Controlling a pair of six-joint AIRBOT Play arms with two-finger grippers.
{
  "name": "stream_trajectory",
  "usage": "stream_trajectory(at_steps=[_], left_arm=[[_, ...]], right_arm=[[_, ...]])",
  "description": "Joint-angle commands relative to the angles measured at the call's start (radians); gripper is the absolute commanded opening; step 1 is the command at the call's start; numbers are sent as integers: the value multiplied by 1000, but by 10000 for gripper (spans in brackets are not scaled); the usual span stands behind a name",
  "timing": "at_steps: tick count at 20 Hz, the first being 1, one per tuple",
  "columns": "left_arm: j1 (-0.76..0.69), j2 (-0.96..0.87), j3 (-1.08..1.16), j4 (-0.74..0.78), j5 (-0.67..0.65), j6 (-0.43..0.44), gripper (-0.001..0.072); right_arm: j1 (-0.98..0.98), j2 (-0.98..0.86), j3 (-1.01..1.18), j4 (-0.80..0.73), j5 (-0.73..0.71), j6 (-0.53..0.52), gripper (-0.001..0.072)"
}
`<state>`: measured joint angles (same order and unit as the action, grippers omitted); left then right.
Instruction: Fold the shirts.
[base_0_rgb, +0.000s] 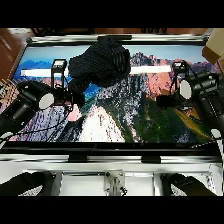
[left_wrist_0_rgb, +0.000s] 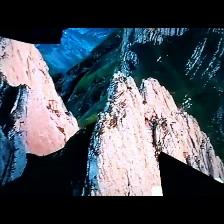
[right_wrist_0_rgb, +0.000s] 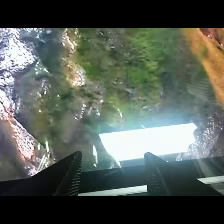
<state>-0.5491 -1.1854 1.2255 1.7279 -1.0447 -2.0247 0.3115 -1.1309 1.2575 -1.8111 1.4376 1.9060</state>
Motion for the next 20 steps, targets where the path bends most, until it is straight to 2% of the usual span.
stream_trajectory(at_steps=[1,3,7,10,12,18,19,20], left_arm=[[22,-14,3,-23,180,52,609],[92,-82,58,-24,210,52,628],[277,-327,245,-57,143,54,629],[372,-505,364,-275,71,171,629],[404,-589,398,-385,68,211,629],[432,-687,401,-401,103,212,619],[432,-692,401,-401,116,212,594],[432,-692,401,-402,132,215,433]], right_arm=[[1,-1,0,-1,-65,-3,513],[1,-1,-1,5,-130,-1,513],[1,-1,-1,47,-260,2,513],[1,-1,-1,79,-306,0,513],[1,-1,-1,87,-311,1,513],[1,-1,-1,127,-309,0,513],[1,-1,-1,127,-309,0,513],[1,-1,-1,127,-309,-2,513]])
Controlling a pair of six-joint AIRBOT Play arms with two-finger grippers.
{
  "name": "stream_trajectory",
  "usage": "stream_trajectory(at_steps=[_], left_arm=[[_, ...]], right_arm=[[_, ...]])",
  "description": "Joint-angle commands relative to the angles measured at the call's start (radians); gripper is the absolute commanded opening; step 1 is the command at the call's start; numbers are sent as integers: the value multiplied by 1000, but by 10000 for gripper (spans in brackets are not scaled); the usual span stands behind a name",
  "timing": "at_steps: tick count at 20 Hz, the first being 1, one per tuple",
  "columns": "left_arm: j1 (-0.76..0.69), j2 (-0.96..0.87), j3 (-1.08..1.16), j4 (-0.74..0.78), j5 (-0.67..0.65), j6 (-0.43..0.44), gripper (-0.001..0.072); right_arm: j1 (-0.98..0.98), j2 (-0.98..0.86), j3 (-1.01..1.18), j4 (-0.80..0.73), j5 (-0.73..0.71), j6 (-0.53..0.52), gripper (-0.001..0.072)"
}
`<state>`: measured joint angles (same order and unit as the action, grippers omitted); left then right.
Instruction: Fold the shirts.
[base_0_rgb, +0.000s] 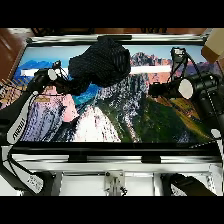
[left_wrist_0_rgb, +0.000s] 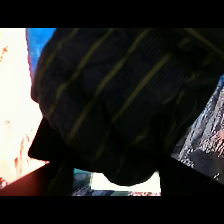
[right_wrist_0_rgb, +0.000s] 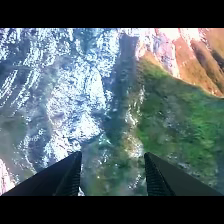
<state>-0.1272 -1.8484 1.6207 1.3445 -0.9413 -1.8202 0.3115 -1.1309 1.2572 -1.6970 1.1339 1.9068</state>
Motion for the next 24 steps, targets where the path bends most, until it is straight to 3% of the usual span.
stream_trajectory(at_steps=[1,2,3,6,11,16,20,24], left_arm=[[10,-28,6,-19,45,10,211],[10,-26,13,-18,46,12,94],[10,-20,26,-18,37,45,67],[0,65,77,-14,20,113,66],[-117,432,258,-5,25,342,65],[-275,851,359,-6,39,346,65],[-314,1046,357,33,-209,311,65],[-314,1119,357,316,-446,216,65]], right_arm=[[1,-1,0,13,-5,-11,513],[1,-1,0,13,-6,-19,513],[1,-1,0,9,-13,-19,513],[1,0,1,-51,-59,-19,513],[1,63,127,-56,-65,-56,513],[1,252,323,-143,-90,-93,513],[1,354,326,-90,13,-90,513],[1,321,233,17,163,-132,514]])
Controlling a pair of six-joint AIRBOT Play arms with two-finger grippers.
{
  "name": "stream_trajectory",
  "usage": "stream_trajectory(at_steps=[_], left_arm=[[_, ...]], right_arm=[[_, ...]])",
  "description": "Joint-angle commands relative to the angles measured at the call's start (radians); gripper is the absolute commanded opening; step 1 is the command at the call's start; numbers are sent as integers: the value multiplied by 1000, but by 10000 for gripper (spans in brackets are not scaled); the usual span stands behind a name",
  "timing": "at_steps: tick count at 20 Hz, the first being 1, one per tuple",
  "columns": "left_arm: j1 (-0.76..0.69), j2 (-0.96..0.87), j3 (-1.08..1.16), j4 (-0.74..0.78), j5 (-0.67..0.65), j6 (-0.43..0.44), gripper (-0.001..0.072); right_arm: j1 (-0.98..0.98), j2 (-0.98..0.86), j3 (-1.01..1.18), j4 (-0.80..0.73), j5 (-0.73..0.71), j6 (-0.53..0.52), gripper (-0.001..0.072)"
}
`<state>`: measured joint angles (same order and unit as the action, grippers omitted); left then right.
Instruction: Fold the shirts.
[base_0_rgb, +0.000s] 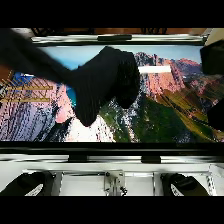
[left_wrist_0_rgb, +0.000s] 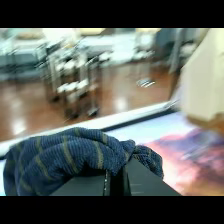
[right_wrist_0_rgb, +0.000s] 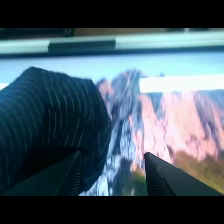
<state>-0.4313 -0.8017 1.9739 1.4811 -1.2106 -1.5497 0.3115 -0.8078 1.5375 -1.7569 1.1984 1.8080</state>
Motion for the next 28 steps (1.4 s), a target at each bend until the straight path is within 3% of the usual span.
stream_trajectory(at_steps=[1,2,3,9,11,12,15,17,21,24,28], left_arm=[[-10,80,4,228,-204,-72,66],[-10,84,3,249,-217,-86,65],[-10,84,3,248,-220,-87,66],[-10,77,-80,249,-223,-82,66],[-10,76,-143,256,-223,-68,66],[-10,76,-183,257,-220,-43,66],[-10,76,-308,267,-139,-30,66],[-10,73,-383,267,-32,-31,66],[-10,46,-444,272,56,-32,66],[-10,44,-444,278,58,-33,66],[-10,44,-444,277,58,-33,66]], right_arm=[[1,-23,-98,116,101,-59,514],[1,-47,-151,159,100,-80,534],[1,-81,-208,208,95,-98,626],[1,-352,-360,534,55,-141,627],[42,-406,-360,755,47,-268,622],[100,-407,-360,744,13,-306,525],[304,-404,-361,541,-64,-310,507],[417,-433,-362,480,-61,-310,674],[490,-552,-362,529,-141,-312,674],[549,-597,-362,629,-254,-439,674],[642,-629,-362,585,-317,-486,674]])
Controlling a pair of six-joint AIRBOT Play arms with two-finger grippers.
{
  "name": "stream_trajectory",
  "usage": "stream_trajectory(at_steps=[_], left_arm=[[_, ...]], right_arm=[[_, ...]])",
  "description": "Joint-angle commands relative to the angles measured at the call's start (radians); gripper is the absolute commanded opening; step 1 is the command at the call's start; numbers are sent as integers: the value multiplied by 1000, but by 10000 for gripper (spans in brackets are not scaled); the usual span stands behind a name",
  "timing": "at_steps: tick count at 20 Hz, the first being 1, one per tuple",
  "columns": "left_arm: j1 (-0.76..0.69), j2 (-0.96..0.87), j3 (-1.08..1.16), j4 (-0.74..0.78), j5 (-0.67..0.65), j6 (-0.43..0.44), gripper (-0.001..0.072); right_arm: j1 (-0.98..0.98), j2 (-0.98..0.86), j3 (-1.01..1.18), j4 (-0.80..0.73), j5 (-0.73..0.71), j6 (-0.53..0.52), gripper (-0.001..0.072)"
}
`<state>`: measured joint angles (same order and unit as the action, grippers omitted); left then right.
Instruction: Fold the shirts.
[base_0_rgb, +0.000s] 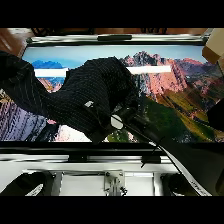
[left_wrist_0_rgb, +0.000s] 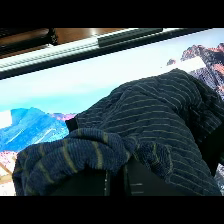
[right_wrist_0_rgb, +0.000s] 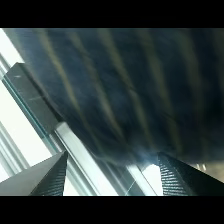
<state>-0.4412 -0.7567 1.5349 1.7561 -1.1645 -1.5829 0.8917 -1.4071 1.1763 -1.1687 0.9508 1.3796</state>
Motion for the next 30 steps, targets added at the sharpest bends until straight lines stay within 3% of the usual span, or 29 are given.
stream_trajectory(at_steps=[1,3,5,6,8,9,12,16,18,20,22,24,26,28,30], left_arm=[[0,-1,-5,2,13,0,66],[0,-1,-5,2,12,0,66],[0,1,-5,2,12,0,66],[0,4,-5,2,12,0,66],[0,10,-5,2,12,0,66],[0,14,-5,2,12,0,66],[0,24,-5,2,12,0,66],[0,24,-3,-1,90,-30,66],[0,31,-2,-2,352,-166,66],[0,38,-2,-31,736,-296,66],[-4,44,-2,-89,1128,-356,66],[-4,56,-2,-93,1356,-427,66],[-4,81,-2,-93,1331,-446,66],[-1,108,-2,-88,1166,-444,66],[3,119,-2,-84,978,-336,66]], right_arm=[[76,-38,0,-22,-94,-64,673],[85,-58,0,-70,-166,-23,671],[82,-77,0,-154,-242,96,588],[82,-83,0,-217,-267,171,492],[82,-86,0,-353,-295,364,190],[82,-85,2,-405,-294,446,107],[82,-49,19,-496,-229,499,106],[82,179,19,-762,-196,498,105],[82,346,38,-931,-214,531,106],[82,483,114,-1036,-208,576,105],[82,597,240,-1055,-218,635,105],[82,678,343,-1024,-267,680,105],[82,735,404,-947,-322,689,106],[82,767,423,-871,-329,689,105],[82,769,422,-832,-277,689,106]])
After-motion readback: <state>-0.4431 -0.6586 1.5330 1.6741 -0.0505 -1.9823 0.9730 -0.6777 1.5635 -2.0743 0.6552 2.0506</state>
